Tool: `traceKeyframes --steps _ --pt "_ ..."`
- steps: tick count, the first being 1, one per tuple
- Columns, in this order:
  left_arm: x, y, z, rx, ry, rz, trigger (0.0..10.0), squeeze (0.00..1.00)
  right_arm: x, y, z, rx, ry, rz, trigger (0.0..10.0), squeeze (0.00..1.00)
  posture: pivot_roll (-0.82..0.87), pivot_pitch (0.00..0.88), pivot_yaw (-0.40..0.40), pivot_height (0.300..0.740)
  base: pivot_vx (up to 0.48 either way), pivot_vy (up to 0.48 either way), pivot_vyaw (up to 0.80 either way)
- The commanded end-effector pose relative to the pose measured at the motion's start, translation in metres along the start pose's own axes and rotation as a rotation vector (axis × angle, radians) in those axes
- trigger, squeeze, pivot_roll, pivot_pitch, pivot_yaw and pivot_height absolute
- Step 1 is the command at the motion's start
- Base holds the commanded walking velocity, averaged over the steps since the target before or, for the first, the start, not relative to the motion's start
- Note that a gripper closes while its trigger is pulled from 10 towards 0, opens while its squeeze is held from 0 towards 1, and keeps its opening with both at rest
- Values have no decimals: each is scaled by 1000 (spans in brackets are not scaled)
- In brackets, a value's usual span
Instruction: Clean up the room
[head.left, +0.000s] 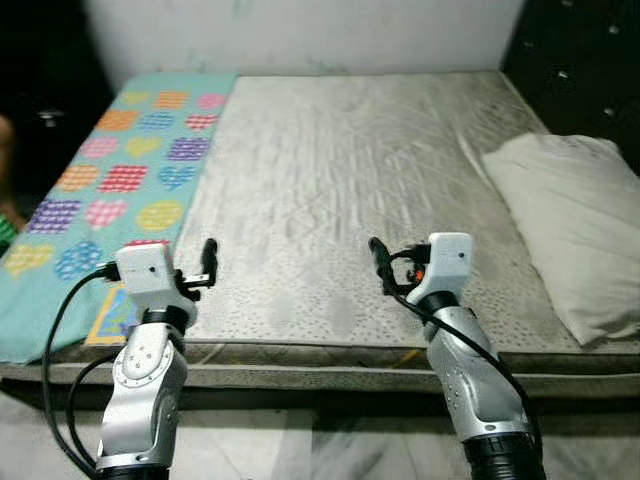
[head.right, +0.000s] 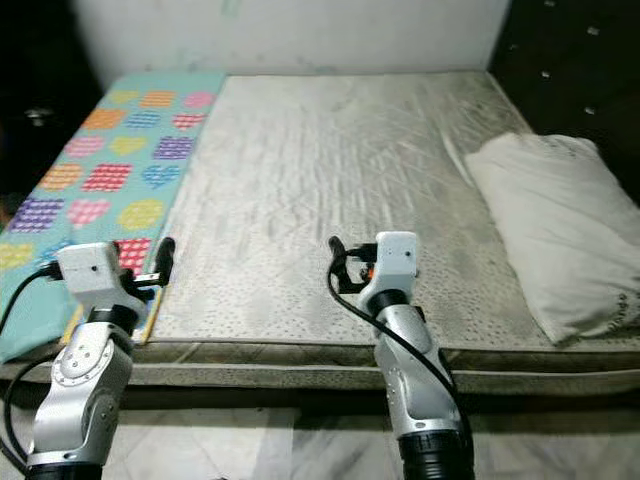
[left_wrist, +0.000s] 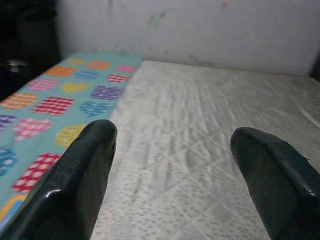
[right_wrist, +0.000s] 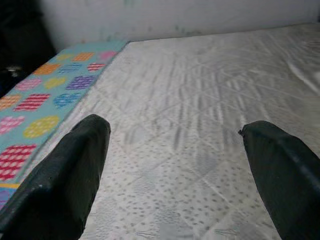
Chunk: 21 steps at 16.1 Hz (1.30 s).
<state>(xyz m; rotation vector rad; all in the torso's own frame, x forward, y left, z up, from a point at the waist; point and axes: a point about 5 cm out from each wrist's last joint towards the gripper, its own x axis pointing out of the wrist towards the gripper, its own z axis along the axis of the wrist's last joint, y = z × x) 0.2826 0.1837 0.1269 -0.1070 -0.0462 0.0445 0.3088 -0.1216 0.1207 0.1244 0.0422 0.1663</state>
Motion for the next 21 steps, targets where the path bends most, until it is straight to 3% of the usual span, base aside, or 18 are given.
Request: traceKeyframes --steps 1,9,13,21 --pt "0 2 4 3 -10 2 10000 0 0 1 5 1 -16 6 10000 0 -149 96 47 740 0 0 0" --pt "1 1 2 -66 26 8 10000 0 0 1 1 10 -3 -9 10000 0 -138 106 54 740 0 33 -130" --pt "1 0 2 -69 35 10 10000 0 0 1 1 10 -4 -12 10000 0 -137 108 56 740 0 440 -347" --pt "1 -5 6 -55 6 -38 10000 0 1 -1 0 -4 -2 -12 10000 0 -139 101 53 740 0 0 0"
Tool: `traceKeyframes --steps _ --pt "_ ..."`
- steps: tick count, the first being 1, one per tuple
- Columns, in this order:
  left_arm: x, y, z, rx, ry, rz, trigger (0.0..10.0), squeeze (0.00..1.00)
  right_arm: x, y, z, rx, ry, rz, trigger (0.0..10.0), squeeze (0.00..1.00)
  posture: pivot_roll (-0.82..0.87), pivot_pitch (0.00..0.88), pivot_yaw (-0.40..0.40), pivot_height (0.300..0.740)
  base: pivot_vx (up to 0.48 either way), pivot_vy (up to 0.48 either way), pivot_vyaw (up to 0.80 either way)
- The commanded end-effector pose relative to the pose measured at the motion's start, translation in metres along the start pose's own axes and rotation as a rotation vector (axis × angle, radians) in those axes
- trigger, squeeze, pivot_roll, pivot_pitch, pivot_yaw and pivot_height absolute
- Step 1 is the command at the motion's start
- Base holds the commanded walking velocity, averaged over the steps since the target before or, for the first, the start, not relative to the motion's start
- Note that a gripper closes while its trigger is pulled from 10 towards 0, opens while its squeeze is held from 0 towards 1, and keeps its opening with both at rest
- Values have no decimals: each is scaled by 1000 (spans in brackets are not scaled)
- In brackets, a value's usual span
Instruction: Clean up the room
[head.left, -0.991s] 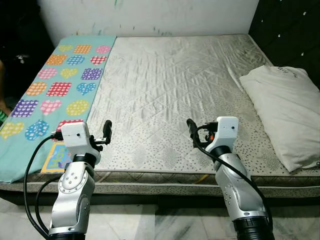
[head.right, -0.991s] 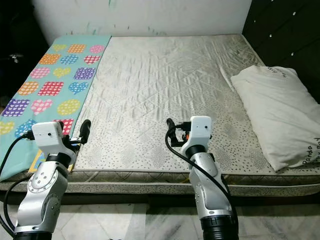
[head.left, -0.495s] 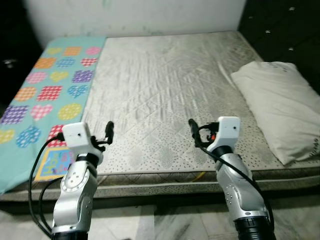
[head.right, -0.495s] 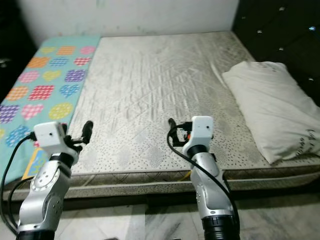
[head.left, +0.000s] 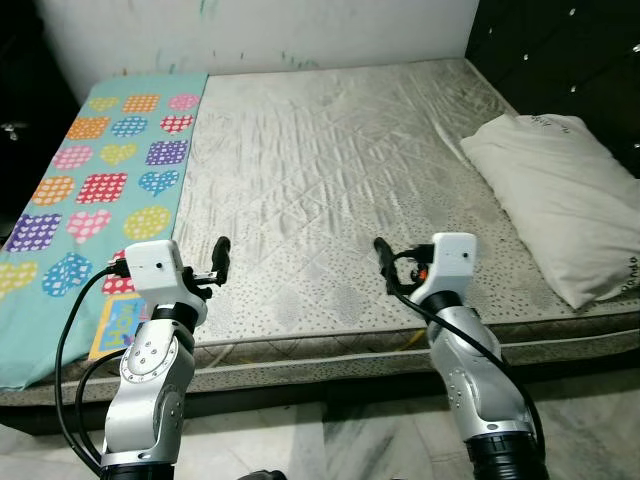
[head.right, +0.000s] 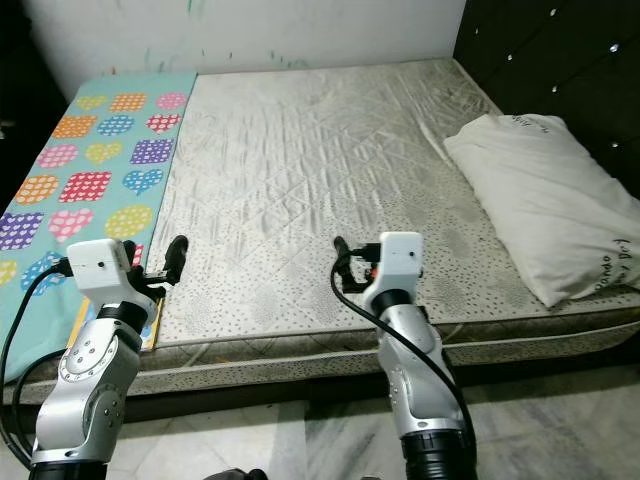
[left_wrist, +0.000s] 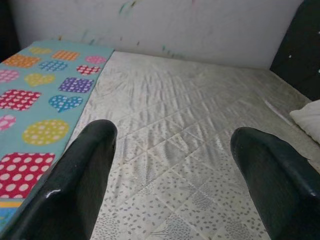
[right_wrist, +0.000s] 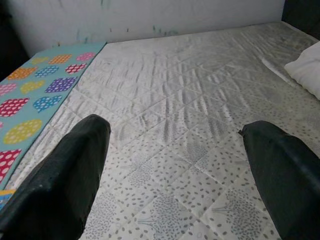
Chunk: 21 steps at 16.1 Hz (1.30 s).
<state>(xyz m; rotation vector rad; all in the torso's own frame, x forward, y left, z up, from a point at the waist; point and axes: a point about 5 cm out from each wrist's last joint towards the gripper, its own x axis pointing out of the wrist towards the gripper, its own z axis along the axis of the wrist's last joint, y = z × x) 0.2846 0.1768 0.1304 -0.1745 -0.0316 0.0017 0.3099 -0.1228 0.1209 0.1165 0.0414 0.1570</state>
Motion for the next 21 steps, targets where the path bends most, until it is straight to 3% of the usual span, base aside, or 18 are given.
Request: traceKeyframes --steps 1,18,20,21 --pt "-1 0 5 -9 -27 -18 10000 0 0 1 0 -4 -2 0 10000 0 -139 97 54 740 0 0 0" --pt "1 -3 7 -2 -35 -38 10000 0 3 -1 2 -15 -15 -4 10000 0 -143 106 57 740 280 0 0" --pt "1 1 0 -18 11 35 10000 0 1 -2 1 -17 -15 -7 10000 0 -143 106 57 740 0 0 0" --pt "0 0 0 -21 8 21 10000 0 0 -4 1 -19 -14 -10 10000 0 -143 106 57 740 0 0 0"
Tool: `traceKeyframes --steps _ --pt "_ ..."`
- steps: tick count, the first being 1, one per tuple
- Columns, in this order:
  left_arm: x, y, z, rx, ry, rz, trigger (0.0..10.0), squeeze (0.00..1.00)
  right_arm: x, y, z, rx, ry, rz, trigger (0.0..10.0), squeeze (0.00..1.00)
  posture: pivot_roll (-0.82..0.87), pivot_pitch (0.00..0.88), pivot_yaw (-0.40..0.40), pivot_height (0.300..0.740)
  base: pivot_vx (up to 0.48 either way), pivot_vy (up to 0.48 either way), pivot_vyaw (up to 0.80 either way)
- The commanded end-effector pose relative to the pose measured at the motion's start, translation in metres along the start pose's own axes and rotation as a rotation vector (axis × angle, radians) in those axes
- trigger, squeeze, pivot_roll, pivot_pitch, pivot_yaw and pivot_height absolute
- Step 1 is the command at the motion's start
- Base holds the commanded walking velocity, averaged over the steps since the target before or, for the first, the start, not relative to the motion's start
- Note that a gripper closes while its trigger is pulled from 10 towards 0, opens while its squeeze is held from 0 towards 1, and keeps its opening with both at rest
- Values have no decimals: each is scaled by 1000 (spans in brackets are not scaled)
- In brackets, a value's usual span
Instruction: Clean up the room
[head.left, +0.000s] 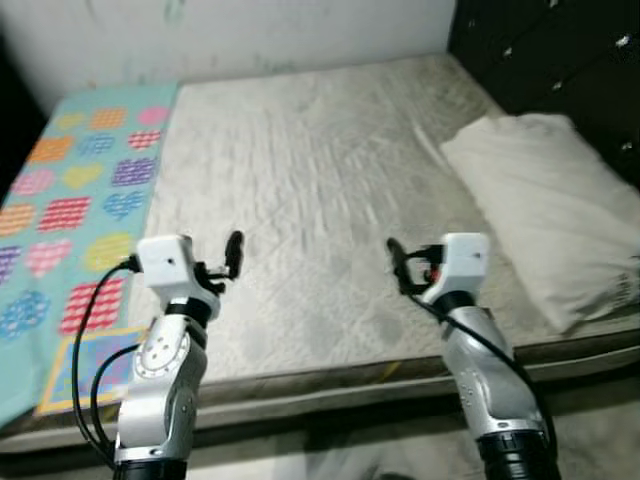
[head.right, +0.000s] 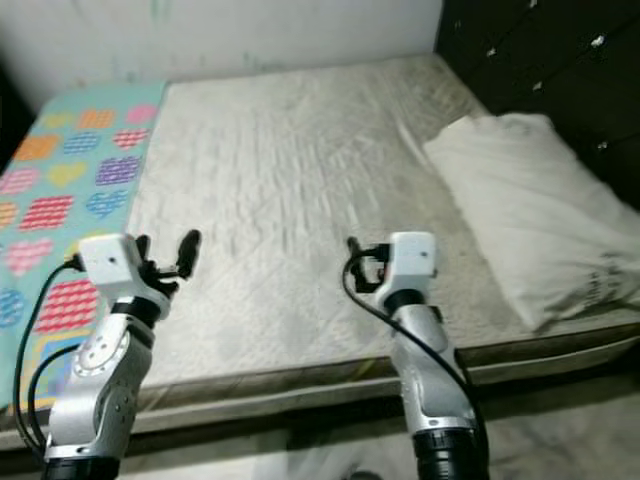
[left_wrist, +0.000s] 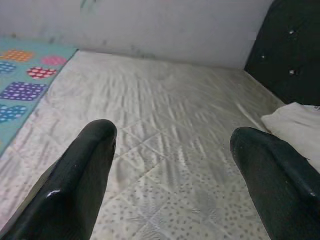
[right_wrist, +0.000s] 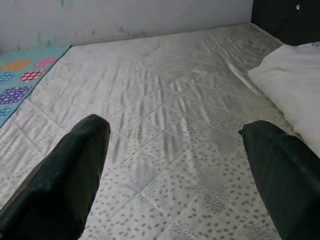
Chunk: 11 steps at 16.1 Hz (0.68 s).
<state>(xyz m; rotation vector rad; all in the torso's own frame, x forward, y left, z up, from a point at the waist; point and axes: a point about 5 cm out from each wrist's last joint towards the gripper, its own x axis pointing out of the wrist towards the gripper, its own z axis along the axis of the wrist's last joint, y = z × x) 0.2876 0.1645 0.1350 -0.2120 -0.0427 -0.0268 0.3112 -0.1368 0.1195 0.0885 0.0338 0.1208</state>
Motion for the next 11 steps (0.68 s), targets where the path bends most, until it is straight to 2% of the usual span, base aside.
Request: traceKeyframes --steps 1,6,11 --pt "-5 13 -3 15 18 46 10000 0 1 9 0 7 -5 24 10000 0 -143 106 57 740 0 0 0" --pt "-7 14 -3 0 24 54 10000 0 -1 9 0 13 -5 17 10000 0 -136 102 55 740 0 0 0" --pt "-7 15 -3 0 28 50 10000 0 -4 6 -2 16 5 13 10000 0 -139 96 54 740 0 447 -166"
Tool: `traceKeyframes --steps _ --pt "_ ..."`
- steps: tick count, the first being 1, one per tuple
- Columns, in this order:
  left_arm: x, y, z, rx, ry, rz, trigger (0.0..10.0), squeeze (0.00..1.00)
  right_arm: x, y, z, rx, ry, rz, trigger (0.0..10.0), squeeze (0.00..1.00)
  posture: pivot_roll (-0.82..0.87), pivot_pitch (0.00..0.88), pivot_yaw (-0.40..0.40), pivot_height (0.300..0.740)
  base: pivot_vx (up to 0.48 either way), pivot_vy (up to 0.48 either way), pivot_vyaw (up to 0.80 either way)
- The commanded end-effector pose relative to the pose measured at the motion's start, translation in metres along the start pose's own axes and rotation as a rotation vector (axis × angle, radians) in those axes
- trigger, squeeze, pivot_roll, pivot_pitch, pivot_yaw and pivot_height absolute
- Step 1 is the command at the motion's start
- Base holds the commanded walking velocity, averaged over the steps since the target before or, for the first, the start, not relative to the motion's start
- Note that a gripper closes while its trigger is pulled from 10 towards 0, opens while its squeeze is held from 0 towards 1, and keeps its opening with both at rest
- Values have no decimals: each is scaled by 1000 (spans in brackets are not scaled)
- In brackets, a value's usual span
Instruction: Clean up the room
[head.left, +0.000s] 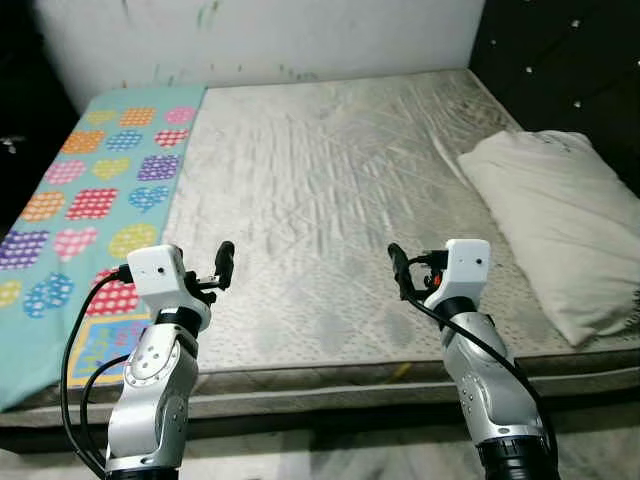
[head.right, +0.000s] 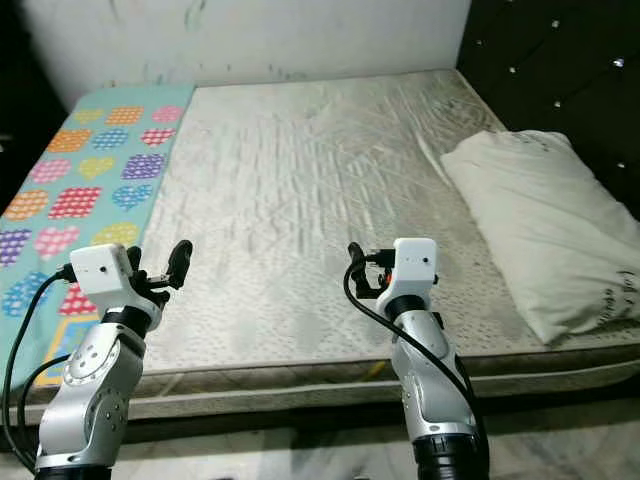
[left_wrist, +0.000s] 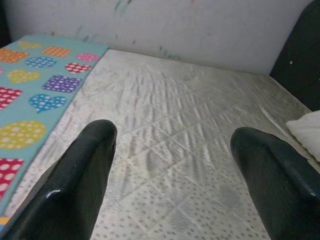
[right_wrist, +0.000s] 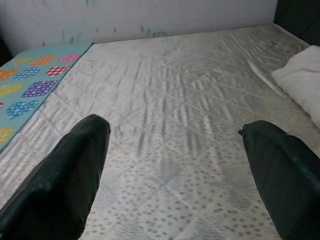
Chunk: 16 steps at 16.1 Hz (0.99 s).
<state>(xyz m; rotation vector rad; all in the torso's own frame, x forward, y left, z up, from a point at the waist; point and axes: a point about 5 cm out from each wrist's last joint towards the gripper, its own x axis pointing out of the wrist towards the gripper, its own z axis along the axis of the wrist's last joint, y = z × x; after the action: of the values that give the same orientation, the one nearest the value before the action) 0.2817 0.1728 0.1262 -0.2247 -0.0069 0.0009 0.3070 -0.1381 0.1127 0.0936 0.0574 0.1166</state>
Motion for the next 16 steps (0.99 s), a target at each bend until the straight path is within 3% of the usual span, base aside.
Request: traceKeyframes --steps 1,6,11,14,16 --pt "0 4 3 9 -5 17 10000 0 1 7 5 4 -20 21 10000 0 -141 93 54 740 0 480 0" --pt "1 4 4 11 -14 22 10000 0 3 6 5 -6 -21 27 10000 0 -141 86 55 740 0 454 0" --pt "-3 1 9 -11 -49 -35 10000 0 6 8 7 -22 -27 45 10000 0 -139 92 51 740 0 0 0" --pt "-5 -1 8 -13 -46 -49 10000 0 5 9 8 -24 -34 47 10000 0 -142 103 56 740 315 0 0" --pt "-5 0 7 -10 -43 -51 10000 0 1 6 15 -13 -98 38 10000 0 -142 105 58 740 364 0 0"
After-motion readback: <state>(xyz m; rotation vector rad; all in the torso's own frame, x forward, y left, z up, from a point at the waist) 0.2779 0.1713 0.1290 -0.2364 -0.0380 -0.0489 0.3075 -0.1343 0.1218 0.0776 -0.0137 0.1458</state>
